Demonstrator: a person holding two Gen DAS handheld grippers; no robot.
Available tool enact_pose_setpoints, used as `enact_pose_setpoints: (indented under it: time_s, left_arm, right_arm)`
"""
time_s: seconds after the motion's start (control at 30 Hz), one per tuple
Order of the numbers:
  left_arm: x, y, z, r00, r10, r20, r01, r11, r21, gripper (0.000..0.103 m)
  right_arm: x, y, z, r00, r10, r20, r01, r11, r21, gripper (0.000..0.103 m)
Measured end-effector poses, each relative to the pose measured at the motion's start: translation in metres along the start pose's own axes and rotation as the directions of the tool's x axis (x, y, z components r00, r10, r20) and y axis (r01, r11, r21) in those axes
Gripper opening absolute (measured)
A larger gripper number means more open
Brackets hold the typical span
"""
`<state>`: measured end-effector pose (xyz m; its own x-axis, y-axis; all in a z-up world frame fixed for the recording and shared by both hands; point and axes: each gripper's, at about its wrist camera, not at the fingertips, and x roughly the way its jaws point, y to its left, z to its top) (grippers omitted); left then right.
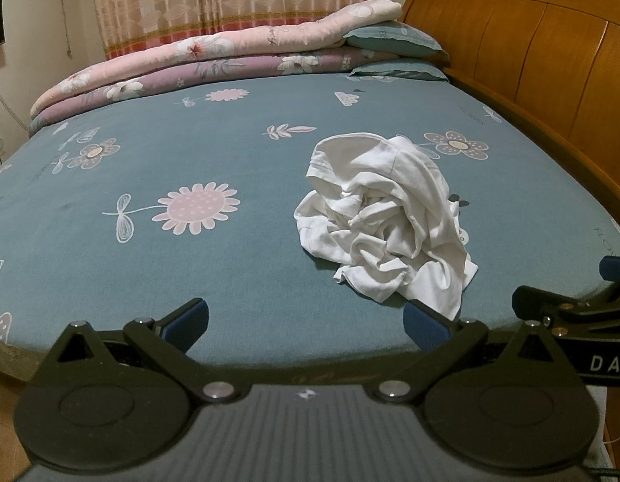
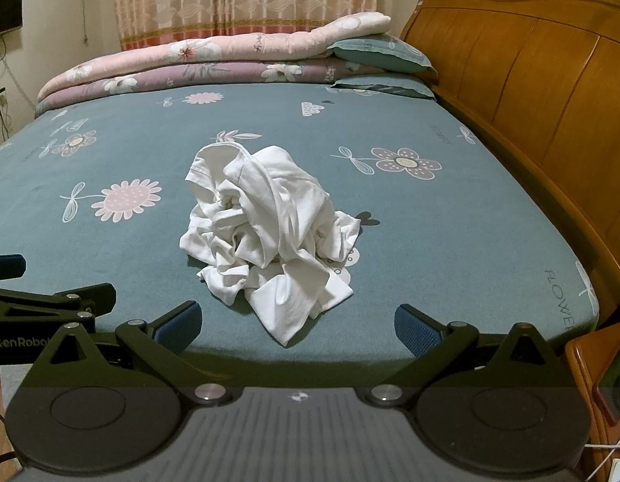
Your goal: Fold clothes
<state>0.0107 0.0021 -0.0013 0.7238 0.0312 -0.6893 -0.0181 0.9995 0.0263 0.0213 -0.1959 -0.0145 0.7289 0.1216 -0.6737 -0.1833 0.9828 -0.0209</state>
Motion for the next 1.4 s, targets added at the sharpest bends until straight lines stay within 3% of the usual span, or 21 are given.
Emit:
enact_pose_setpoints:
  time_s: [0.43, 0.97, 1.4]
  left_arm:
    - [0.013, -0.001, 0.013, 1.000, -0.017, -0.003, 0.018, 1.000, 0.009, 0.102]
    - [0.059, 0.005, 0.029, 0.998, -0.010, -0.064, 0.010, 1.000, 0.001, 0.102]
    - [0.096, 0.016, 0.040, 0.994, -0.045, -0.101, 0.037, 0.997, -0.074, 0.102]
  right_arm:
    - [0.015, -0.014, 0.011, 1.000, 0.009, 0.001, -0.009, 1.000, 0.029, 0.103]
    - [0.057, -0.029, 0.022, 0.999, 0.018, -0.036, -0.017, 0.999, 0.030, 0.103]
    - [0.102, -0.029, 0.047, 0.997, 0.059, -0.046, -0.058, 0.998, 0.011, 0.103]
